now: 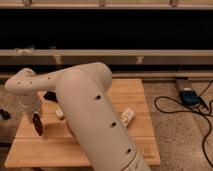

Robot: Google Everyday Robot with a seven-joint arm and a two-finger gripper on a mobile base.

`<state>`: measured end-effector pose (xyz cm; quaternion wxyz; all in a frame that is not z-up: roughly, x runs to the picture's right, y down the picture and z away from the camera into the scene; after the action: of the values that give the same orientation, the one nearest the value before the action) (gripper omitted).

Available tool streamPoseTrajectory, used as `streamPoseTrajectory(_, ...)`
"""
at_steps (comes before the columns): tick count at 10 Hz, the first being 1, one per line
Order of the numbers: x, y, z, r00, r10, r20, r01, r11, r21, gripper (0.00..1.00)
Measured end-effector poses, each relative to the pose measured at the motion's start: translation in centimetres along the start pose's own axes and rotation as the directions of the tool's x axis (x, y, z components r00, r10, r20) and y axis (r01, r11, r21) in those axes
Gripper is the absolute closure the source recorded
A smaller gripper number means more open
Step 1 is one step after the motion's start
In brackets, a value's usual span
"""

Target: Place the pepper on the white sponge

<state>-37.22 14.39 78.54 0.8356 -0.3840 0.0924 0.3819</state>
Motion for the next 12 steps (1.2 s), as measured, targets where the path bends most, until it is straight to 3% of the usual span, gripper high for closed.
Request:
streamPoseTrajectory(6, -0.4, -7.2, -2.8, 0.993, 0.105, 0.058, -0.103, 0.994, -0.036, 1.0)
streamPoseTrajectory(12, -0.1, -12.6, -2.9, 0.982, 0.184, 0.044, -0.182, 0.983, -0.028, 1.0)
